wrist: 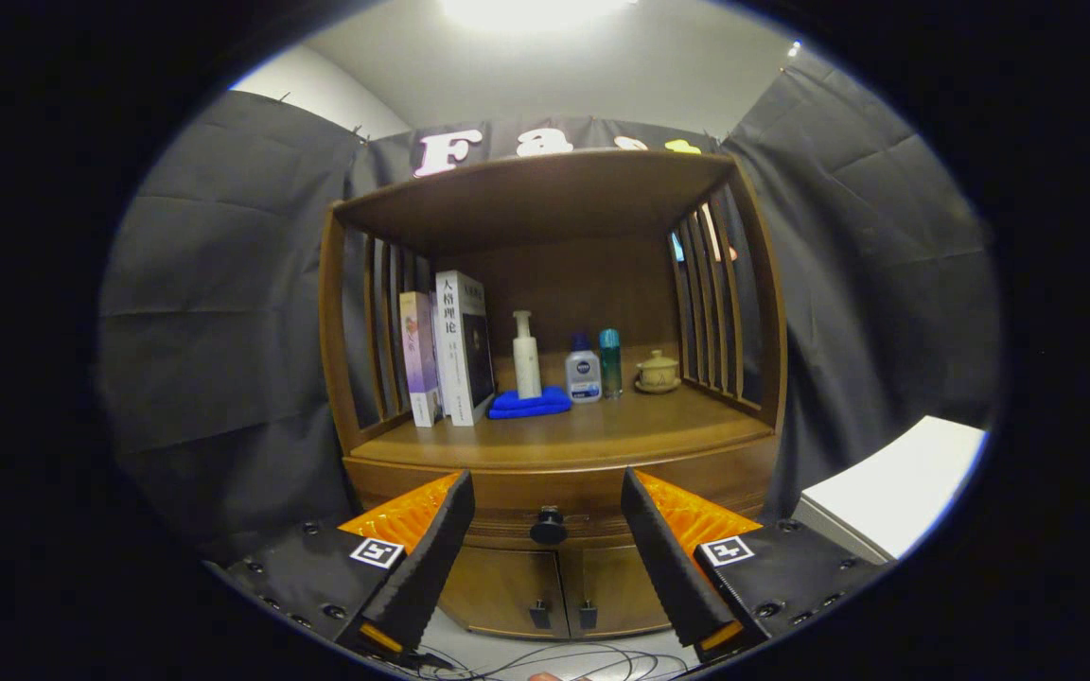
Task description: Pull open the drawer, take out the items inside it, and place them on the countertop above the cabinet.
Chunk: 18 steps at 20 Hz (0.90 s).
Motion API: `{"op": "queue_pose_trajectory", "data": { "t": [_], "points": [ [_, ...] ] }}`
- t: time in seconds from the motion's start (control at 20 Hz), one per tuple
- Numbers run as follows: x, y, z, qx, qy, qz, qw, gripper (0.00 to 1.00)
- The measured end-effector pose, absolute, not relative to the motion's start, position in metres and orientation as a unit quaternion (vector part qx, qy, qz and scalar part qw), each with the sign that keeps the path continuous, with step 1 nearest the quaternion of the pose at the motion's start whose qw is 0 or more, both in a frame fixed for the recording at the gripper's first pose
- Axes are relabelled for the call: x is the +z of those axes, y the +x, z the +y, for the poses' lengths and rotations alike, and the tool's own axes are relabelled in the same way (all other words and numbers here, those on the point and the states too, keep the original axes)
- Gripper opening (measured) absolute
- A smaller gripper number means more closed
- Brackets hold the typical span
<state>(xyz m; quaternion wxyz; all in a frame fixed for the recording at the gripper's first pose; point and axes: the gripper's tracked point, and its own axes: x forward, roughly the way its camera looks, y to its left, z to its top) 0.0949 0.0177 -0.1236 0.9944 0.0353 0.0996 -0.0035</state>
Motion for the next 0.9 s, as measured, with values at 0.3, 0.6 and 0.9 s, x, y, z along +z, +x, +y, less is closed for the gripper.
{"op": "queue_pose_trajectory", "data": {
  "t": [0.3,0.6,0.9],
  "points": [
    [-0.174,0.143,0.018,-0.014,0.055,0.143,0.988,0.98],
    [-0.231,0.17,0.017,-0.027,0.03,0.194,0.98,0.98],
    [-0.275,0.189,0.014,-0.025,0.026,0.215,0.976,0.96]
  ]
}}
